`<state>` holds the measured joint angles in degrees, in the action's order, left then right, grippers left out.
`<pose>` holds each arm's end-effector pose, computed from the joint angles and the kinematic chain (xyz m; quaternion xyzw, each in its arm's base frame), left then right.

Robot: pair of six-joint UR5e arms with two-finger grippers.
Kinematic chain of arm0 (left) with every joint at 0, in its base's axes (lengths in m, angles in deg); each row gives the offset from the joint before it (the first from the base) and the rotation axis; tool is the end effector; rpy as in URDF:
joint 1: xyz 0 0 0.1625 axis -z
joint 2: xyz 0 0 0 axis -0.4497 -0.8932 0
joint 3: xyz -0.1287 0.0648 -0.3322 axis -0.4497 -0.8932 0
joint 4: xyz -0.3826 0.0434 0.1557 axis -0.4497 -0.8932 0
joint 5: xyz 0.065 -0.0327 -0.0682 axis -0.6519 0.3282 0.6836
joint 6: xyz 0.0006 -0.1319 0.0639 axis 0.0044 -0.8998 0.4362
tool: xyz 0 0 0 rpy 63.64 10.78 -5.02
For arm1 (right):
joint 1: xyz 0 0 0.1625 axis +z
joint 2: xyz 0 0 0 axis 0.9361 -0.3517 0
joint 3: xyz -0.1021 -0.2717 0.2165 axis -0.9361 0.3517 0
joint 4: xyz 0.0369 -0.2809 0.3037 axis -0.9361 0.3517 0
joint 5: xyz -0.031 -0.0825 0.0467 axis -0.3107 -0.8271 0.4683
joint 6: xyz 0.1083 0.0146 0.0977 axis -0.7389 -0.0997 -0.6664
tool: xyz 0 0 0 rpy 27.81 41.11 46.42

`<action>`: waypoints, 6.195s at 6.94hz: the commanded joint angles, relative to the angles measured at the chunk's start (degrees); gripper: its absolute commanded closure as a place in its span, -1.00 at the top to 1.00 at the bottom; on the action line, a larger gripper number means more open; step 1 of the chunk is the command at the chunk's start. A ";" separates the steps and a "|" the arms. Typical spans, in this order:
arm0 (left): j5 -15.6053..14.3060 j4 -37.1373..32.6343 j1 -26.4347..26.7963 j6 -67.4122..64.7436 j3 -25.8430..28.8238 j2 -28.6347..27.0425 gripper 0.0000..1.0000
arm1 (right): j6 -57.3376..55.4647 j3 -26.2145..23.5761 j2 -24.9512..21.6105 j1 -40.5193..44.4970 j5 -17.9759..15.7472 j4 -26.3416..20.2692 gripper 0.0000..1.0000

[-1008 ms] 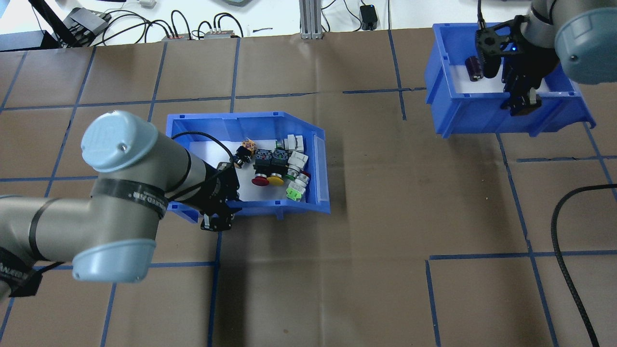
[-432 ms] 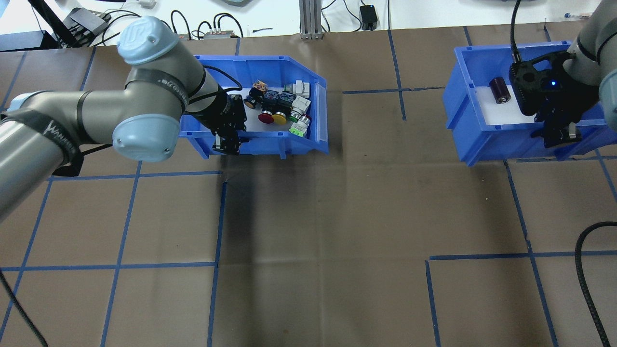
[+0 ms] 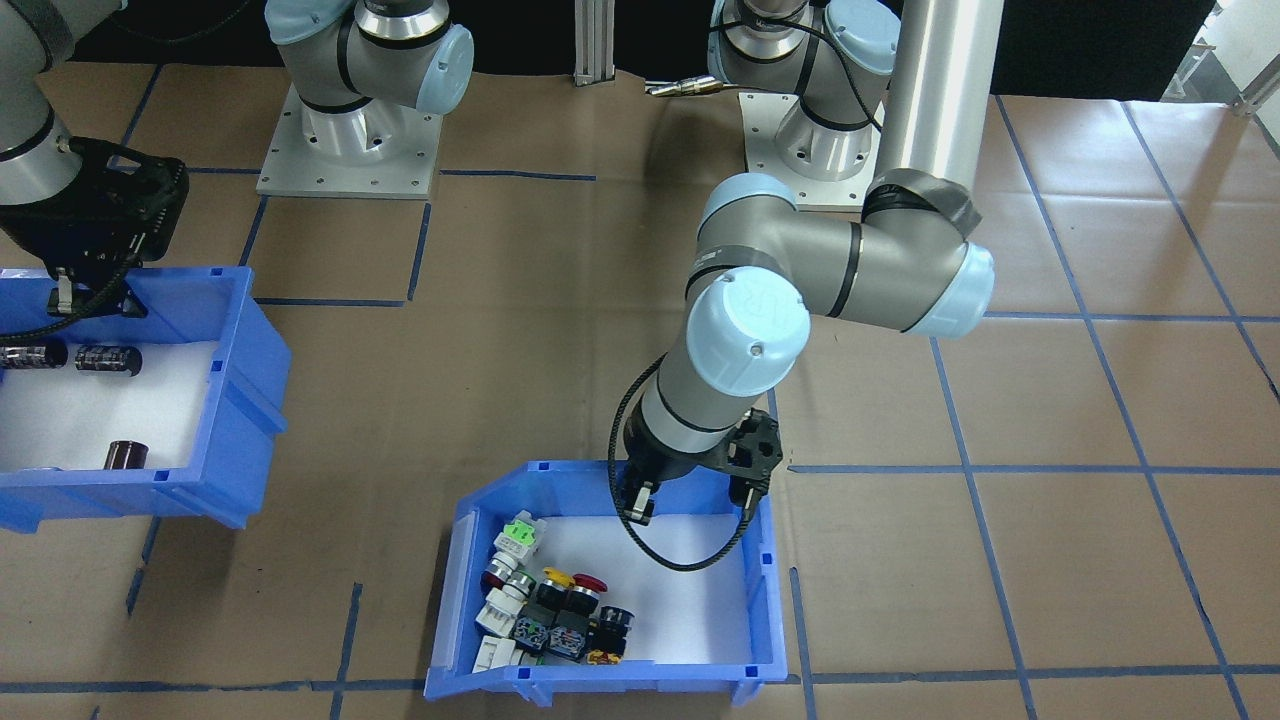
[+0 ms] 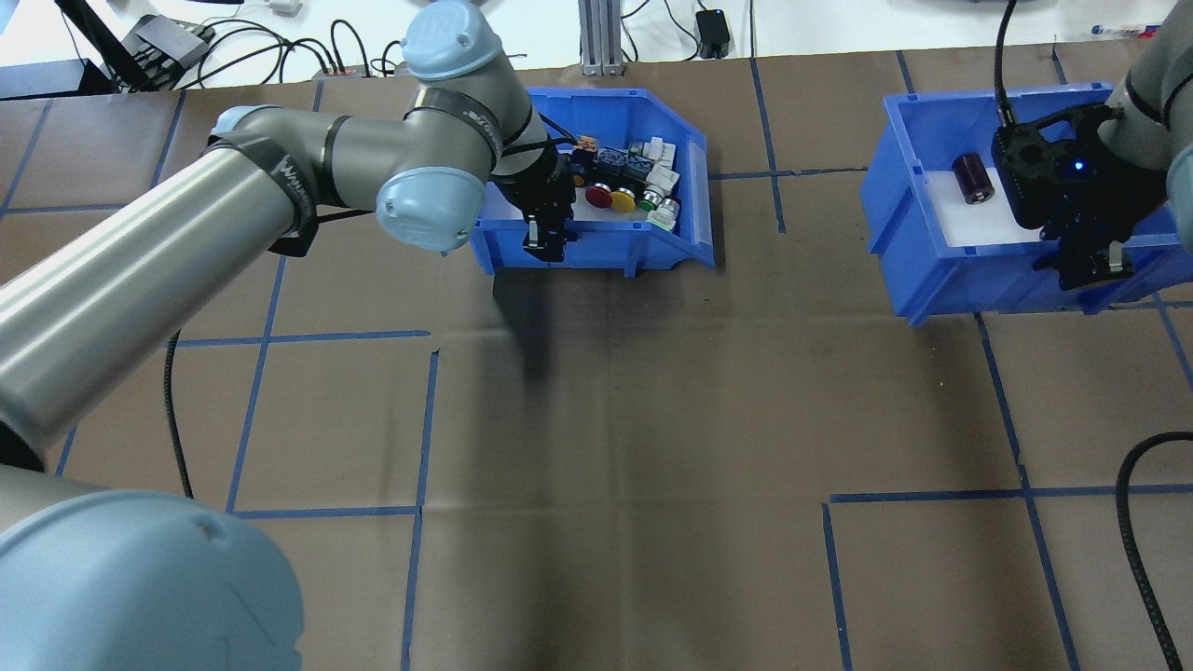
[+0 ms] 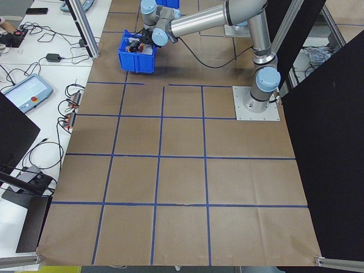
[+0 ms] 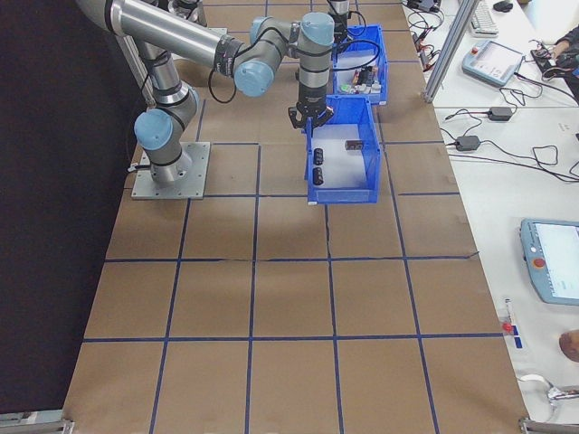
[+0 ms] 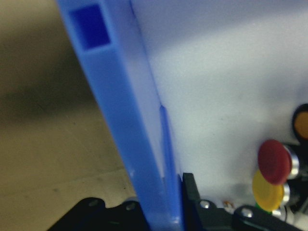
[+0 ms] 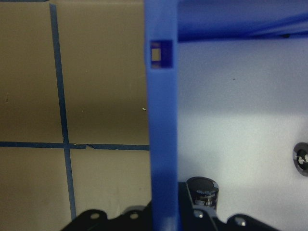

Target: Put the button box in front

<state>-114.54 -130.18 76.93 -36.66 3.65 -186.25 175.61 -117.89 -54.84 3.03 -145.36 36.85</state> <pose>-0.3112 -0.5860 0.1693 0.6059 -0.7877 -0.0606 0.0937 -0.0328 -0.4913 0.2967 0.7116 -0.7002 -0.0430 0.0387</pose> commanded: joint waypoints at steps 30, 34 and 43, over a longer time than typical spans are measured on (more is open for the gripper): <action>-16.91 -25.87 -17.44 90.19 -18.90 43.68 1.00 | -52.14 -22.76 -0.73 50.16 0.78 21.44 -0.93; -17.09 -25.87 -17.44 90.10 -18.90 43.41 1.00 | -52.59 -20.92 1.11 50.60 1.13 21.44 -0.68; -17.18 -25.87 -17.61 90.27 -18.81 43.50 1.00 | -55.75 -13.11 -9.42 35.09 2.00 9.16 1.00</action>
<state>-131.70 -156.05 59.34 53.56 -15.08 -142.81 121.02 -132.29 -62.75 43.30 -144.00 47.71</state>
